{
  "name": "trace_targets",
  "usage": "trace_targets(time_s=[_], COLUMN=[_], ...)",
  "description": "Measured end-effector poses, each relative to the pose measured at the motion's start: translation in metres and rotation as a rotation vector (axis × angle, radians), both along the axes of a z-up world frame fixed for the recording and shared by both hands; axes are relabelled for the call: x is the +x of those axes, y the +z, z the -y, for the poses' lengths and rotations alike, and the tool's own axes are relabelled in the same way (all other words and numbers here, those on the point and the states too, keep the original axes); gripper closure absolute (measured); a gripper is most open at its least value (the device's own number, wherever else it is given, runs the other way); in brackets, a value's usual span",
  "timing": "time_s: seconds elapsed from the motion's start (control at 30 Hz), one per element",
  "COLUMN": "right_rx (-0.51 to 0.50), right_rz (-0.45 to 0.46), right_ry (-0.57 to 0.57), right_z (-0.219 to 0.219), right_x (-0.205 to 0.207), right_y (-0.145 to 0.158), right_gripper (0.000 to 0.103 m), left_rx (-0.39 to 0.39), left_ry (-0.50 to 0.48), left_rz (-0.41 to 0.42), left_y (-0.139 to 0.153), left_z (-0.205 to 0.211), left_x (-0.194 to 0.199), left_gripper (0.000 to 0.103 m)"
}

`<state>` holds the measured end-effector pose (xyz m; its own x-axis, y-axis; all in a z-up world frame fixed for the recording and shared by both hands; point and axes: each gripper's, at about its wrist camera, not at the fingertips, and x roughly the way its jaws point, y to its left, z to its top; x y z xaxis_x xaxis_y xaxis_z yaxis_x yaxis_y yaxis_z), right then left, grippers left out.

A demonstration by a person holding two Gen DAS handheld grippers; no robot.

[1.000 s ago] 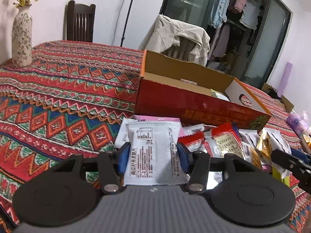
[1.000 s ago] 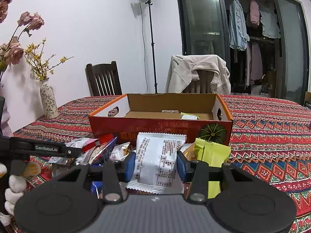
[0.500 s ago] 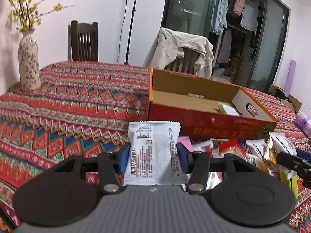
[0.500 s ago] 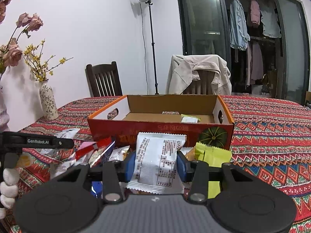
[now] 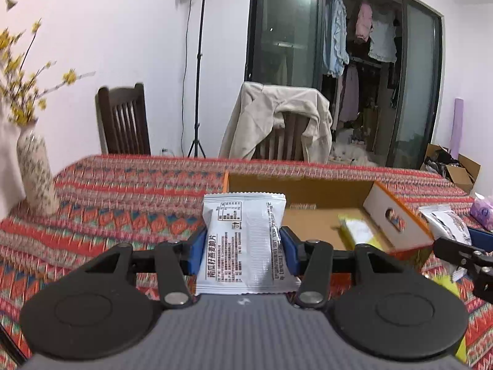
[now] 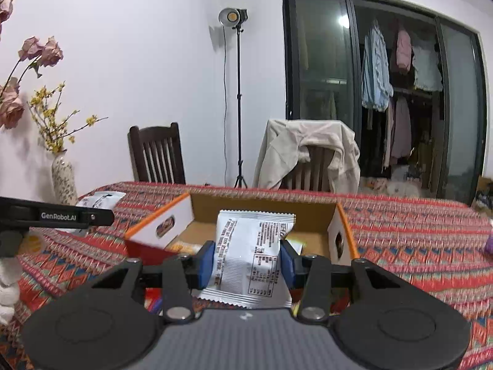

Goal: Organize snacks
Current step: 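Carry both white sachets into the box and open both grippers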

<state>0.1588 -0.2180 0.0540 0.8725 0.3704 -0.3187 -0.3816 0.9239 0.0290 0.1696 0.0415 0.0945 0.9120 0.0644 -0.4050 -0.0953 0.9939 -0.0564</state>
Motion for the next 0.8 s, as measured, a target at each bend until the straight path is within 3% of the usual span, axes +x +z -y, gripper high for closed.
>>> trace_targets(time_s=[0.4,0.67,0.8], right_rx=[-0.008,0.053,0.06], right_rz=[0.039,-0.024,-0.087], right_ry=[-0.052,-0.104,-0.098], right_z=[-0.017,-0.008,-0.005], right_x=[0.073,0.121,0.138], right_y=[0.026,-0.003,-0.022], right_gripper=[0.06,0.06,0.06], left_rx=[-0.019,0.0,0.011], left_ry=[0.016,0.063,0.06], left_rz=[0.072,0.052,-0.024], left_y=[0.023,-0.009,-0.03], left_z=[0.025,0.019,0.013], left_x=[0.059,0.097,0.117], left_gripper=[0.052,0.052,0.052])
